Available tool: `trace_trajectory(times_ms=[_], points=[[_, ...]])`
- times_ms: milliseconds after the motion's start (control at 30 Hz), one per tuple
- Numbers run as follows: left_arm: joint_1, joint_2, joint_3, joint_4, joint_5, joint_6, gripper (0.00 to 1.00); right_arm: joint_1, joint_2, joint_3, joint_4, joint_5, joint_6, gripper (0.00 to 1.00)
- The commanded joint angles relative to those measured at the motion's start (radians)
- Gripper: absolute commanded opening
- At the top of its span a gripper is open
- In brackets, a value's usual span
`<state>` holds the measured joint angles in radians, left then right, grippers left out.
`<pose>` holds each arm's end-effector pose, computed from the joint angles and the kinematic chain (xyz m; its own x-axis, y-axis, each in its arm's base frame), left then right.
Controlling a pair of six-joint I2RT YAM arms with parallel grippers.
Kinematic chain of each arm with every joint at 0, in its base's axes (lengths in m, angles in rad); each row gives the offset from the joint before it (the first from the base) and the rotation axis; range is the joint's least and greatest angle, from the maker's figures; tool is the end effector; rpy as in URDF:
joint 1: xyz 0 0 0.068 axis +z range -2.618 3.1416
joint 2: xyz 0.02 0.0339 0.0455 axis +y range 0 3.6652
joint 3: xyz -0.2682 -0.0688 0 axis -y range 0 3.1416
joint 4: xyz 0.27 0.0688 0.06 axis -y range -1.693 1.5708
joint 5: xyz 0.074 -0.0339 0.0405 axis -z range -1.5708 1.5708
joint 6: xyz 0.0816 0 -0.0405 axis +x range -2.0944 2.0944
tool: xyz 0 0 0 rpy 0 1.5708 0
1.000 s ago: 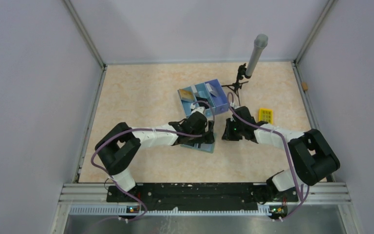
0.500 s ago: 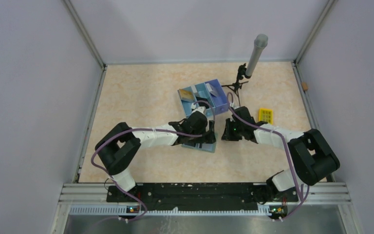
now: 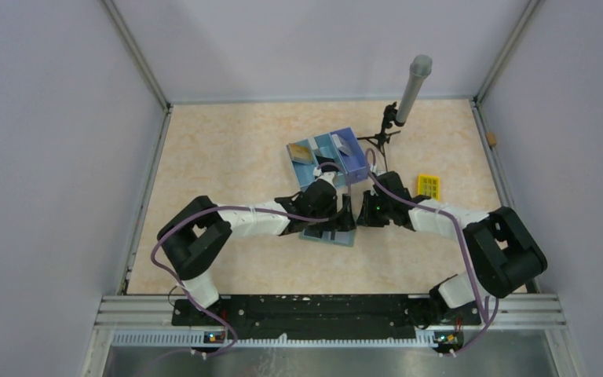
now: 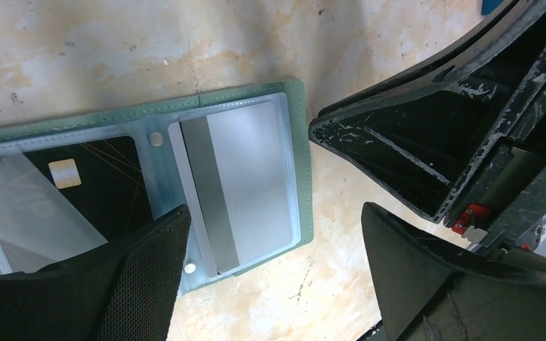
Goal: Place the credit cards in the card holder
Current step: Insert the credit card into the card holder, then turn over the card slot in the card holder.
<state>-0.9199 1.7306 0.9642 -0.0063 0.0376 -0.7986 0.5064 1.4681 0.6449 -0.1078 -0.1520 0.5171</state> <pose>0.2461 -0.3282 0.1257 -0.8763 -0.0309 -0.4808 0.2630 0.8053 -0.5313 0.2672 0.1623 0.0990 -0.8859 0.0674 -0.4589 -0.1387 0.9056 0.4007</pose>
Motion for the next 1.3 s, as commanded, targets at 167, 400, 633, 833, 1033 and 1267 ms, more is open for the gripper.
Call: trace_trajectory(times_ms=[167,400,633,833,1033,1267], points=[[-0.008,-0.04,0.022,0.014,-0.019,0.024,0.91,0.014,-0.028,-0.004,-0.086,0.053,0.006,0.14],[0.006,-0.189,-0.008,-0.094,-0.1,0.083,0.96,0.015,-0.129,-0.02,-0.1,0.02,0.043,0.25],[0.105,-0.255,-0.123,-0.126,-0.139,0.083,0.96,0.038,-0.17,-0.081,0.037,-0.101,0.132,0.26],[0.165,-0.278,-0.187,-0.103,-0.117,0.086,0.96,0.06,-0.102,-0.103,0.158,-0.162,0.188,0.23],[0.177,-0.275,-0.216,-0.058,-0.089,0.084,0.92,0.066,-0.051,-0.114,0.219,-0.166,0.226,0.2],[0.179,-0.229,-0.208,-0.037,-0.072,0.084,0.83,0.067,-0.019,-0.112,0.199,-0.127,0.242,0.18]])
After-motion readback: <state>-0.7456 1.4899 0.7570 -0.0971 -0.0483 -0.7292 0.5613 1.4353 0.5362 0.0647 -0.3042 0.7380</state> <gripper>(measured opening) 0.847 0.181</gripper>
